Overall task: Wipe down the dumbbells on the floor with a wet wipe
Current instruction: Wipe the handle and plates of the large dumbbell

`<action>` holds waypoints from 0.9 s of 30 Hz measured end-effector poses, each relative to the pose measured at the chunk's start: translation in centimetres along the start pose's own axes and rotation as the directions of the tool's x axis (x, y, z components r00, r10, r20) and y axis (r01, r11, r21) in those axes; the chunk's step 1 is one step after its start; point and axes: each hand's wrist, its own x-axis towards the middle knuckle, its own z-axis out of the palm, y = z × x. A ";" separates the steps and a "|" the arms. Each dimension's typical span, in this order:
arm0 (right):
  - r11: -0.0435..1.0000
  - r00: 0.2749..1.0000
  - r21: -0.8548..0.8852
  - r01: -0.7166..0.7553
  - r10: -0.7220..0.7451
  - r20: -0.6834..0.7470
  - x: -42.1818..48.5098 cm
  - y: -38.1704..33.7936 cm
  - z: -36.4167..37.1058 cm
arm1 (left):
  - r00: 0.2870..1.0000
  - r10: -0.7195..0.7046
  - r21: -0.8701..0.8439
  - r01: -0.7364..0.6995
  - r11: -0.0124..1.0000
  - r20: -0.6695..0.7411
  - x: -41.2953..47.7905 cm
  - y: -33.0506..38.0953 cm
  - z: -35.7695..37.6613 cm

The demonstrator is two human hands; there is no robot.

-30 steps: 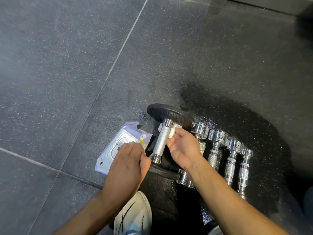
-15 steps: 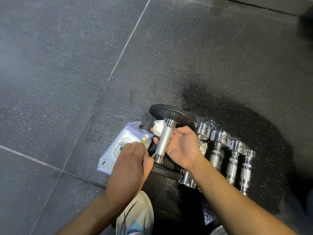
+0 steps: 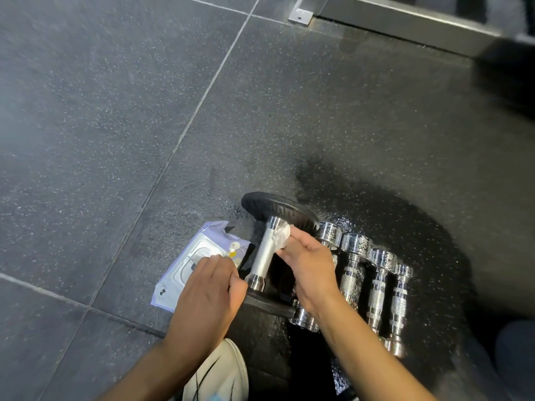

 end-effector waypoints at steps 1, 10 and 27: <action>0.987 0.997 -0.140 0.075 -0.079 -0.023 -0.2 0.0 0.0 | 1.000 0.000 0.002 0.000 1.000 -0.003 0.0 0.1 0.0; 0.321 0.747 -0.777 0.542 -0.608 0.270 0.3 1.3 0.5 | 1.000 0.001 0.030 -0.001 1.000 -0.023 0.0 0.0 0.2; -0.608 0.782 -0.563 0.559 0.160 0.603 -0.7 -2.1 6.6 | 0.998 0.054 0.068 -0.051 0.996 -0.041 0.0 0.2 0.5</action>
